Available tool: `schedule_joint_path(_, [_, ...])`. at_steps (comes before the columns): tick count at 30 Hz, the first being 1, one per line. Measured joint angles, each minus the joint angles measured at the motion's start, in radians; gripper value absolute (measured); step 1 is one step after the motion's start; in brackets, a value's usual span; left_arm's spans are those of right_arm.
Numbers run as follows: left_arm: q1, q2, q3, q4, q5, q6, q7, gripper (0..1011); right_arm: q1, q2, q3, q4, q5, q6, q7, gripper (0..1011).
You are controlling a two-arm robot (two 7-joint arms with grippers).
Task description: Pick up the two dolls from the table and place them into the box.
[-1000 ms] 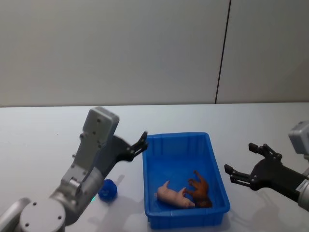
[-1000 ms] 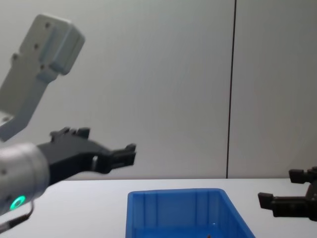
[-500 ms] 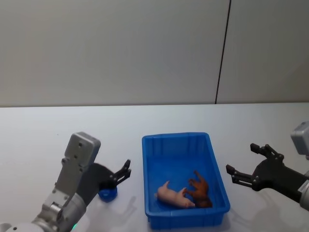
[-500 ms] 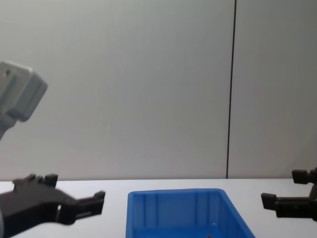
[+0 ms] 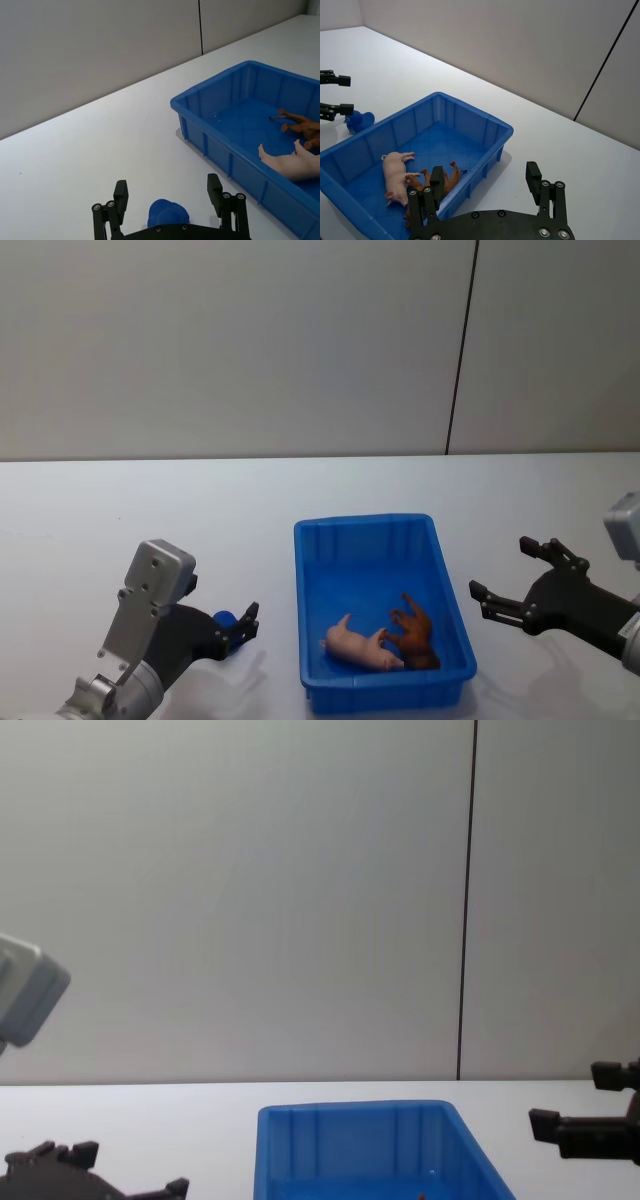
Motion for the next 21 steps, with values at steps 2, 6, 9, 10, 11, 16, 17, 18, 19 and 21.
schedule_joint_path(2, [-0.004,-0.002,-0.001,0.012,0.001,-0.002,-0.010,1001,0.000,0.000,0.000,0.000,0.000,0.000,0.000,1001])
schedule_joint_path(6, [-0.017,-0.012,-0.003,0.052,0.008,-0.005,-0.036,1001,-0.001,0.001,0.000,0.000,0.001,0.000,0.000,1001])
schedule_joint_path(9, [-0.025,-0.017,-0.004,0.072,0.013,-0.007,-0.050,1001,-0.001,0.001,0.000,0.000,0.001,0.000,0.000,1001])
schedule_joint_path(10, [-0.030,-0.020,-0.004,0.084,0.017,-0.008,-0.059,1001,-0.001,0.001,0.000,0.000,0.001,0.000,0.000,1001])
schedule_joint_path(11, [-0.032,-0.021,-0.004,0.090,0.019,-0.008,-0.063,1001,-0.001,0.001,0.000,0.000,0.001,0.000,0.000,1001])
schedule_joint_path(16, [-0.049,-0.032,-0.005,0.134,0.031,-0.010,-0.092,1001,-0.001,0.001,0.000,0.000,0.001,0.000,0.000,1001])
schedule_joint_path(17, [-0.051,-0.034,-0.005,0.140,0.033,-0.011,-0.096,1001,-0.001,0.001,0.000,0.000,0.001,0.000,0.000,1001])
schedule_joint_path(18, [-0.054,-0.036,-0.005,0.146,0.035,-0.011,-0.101,1001,-0.001,0.001,0.000,0.000,0.001,0.000,0.000,1001])
schedule_joint_path(19, [-0.059,-0.039,-0.005,0.158,0.038,-0.011,-0.109,1001,-0.001,0.001,0.000,0.000,0.001,0.000,0.000,1001])
schedule_joint_path(21, [-0.063,-0.042,-0.005,0.169,0.041,-0.011,-0.117,1001,-0.001,0.001,0.000,0.000,0.001,0.000,0.000,1001])
